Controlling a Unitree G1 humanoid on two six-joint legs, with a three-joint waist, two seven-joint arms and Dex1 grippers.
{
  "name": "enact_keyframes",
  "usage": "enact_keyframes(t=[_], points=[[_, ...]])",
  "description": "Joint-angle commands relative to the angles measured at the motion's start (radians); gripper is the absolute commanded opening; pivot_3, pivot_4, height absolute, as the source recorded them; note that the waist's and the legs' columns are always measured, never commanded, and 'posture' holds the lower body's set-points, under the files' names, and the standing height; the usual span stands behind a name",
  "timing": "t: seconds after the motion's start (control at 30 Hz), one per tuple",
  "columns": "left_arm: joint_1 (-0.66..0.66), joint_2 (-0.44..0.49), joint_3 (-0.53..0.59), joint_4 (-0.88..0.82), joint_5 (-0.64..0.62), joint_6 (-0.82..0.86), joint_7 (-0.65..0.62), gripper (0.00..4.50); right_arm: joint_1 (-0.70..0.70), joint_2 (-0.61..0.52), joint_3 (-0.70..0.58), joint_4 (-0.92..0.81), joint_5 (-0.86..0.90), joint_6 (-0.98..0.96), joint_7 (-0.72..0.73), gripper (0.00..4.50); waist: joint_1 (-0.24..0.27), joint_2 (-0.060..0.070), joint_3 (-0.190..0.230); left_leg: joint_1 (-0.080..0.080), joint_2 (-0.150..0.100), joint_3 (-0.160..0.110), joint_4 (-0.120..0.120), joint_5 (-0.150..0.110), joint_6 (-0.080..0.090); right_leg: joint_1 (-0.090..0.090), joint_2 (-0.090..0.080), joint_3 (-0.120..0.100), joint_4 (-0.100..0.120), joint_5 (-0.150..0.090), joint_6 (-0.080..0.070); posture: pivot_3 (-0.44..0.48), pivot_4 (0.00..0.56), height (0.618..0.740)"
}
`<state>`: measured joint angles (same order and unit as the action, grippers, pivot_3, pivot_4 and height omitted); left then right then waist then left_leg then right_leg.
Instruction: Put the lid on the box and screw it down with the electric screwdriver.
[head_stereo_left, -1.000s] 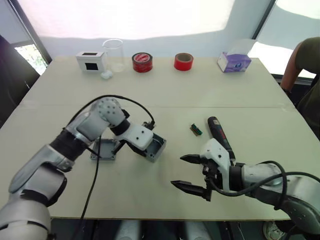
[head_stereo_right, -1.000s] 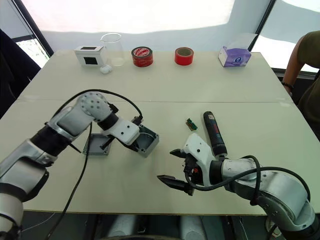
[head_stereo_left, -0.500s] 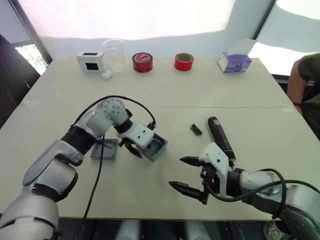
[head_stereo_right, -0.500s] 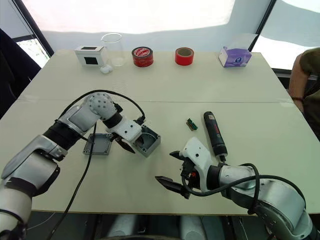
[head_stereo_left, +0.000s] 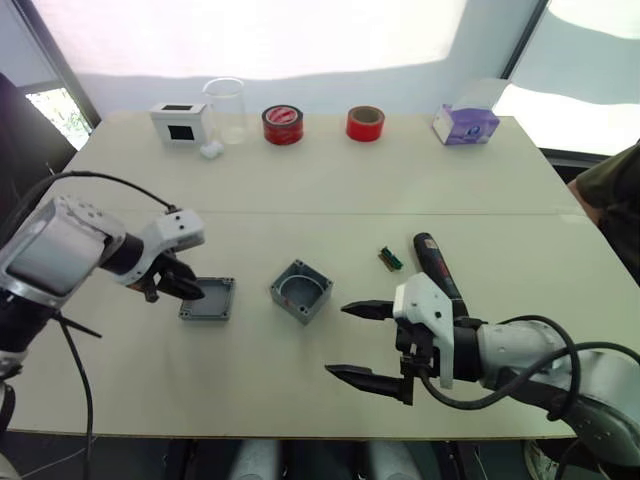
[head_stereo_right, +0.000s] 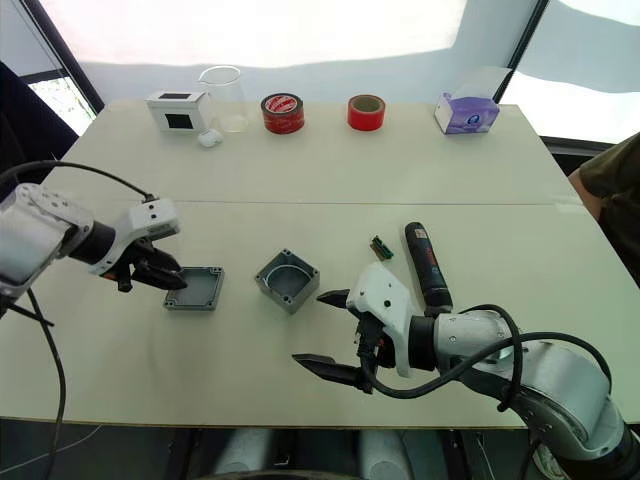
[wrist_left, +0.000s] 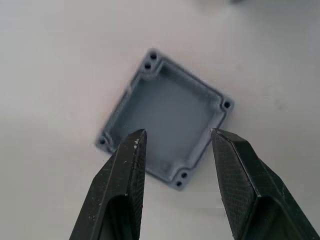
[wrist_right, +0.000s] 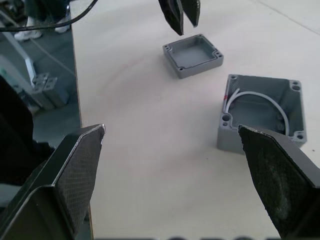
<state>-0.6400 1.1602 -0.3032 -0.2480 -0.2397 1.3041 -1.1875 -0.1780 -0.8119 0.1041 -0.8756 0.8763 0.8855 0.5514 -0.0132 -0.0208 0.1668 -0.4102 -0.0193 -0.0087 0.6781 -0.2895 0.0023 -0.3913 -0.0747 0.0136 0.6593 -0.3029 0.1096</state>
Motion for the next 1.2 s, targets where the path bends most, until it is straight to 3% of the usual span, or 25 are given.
enact_keyframes(t=[0.03,0.17,0.6,0.7,0.8,1.1,1.2], points=[[0.054,-0.062,0.19,-0.139,-0.039,0.288,0.148,2.02,0.005,-0.013,0.051,0.048,-0.104,-0.096,0.094,4.5,0.002,0.0,0.0,0.0,0.0,0.0,0.001,0.0,0.0,0.0,-0.001,0.0,0.001,0.0,0.001,0.0,0.15,0.74],[0.127,-0.122,0.271,-0.137,-0.093,0.31,0.289,2.02,0.005,0.008,0.097,0.092,-0.173,-0.153,0.141,4.5,0.003,-0.001,0.0,0.0,-0.001,0.0,0.004,0.0,0.0,0.0,-0.002,0.0,0.004,-0.001,0.001,0.0,0.15,0.74],[0.118,-0.288,0.281,0.084,-0.174,0.31,0.651,2.02,0.08,0.039,0.081,0.075,-0.224,-0.169,0.131,4.5,0.005,0.0,0.0,0.001,-0.001,0.0,0.004,0.0,-0.001,0.0,-0.006,0.001,0.006,0.0,0.001,0.0,0.15,0.74],[0.137,-0.313,0.293,0.102,-0.206,0.31,0.696,1.31,0.091,0.045,0.078,0.059,-0.219,-0.159,0.114,4.5,0.004,0.004,-0.002,0.002,-0.001,0.0,0.004,0.0,-0.001,0.0,-0.006,0.001,0.006,-0.001,0.001,0.0,0.15,0.74],[0.149,-0.336,0.298,0.099,-0.235,0.31,0.735,0.12,0.097,0.05,0.069,0.046,-0.213,-0.146,0.101,4.5,0.003,0.008,-0.005,0.003,-0.001,0.0,0.003,0.0,-0.001,0.001,-0.007,0.001,0.006,0.0,0.001,0.0,0.15,0.74],[0.132,-0.362,0.367,0.097,-0.256,0.31,0.806,0.03,0.106,0.033,-0.011,0.023,-0.16,-0.104,0.1,4.5,0.006,0.013,-0.008,0.003,-0.002,0.0,0.003,0.0,-0.001,0.002,-0.008,0.002,0.006,0.0,0.001,0.0,0.15,0.74],[0.061,-0.382,0.471,0.127,-0.258,0.218,0.776,0.03,0.021,0.07,-0.138,0.076,0.025,-0.045,0.057,4.5,0.007,0.012,-0.007,0.003,-0.002,0.0,0.003,0.0,-0.001,0.002,-0.008,0.001,0.006,0.0,0.001,0.0,0.15,0.74]])
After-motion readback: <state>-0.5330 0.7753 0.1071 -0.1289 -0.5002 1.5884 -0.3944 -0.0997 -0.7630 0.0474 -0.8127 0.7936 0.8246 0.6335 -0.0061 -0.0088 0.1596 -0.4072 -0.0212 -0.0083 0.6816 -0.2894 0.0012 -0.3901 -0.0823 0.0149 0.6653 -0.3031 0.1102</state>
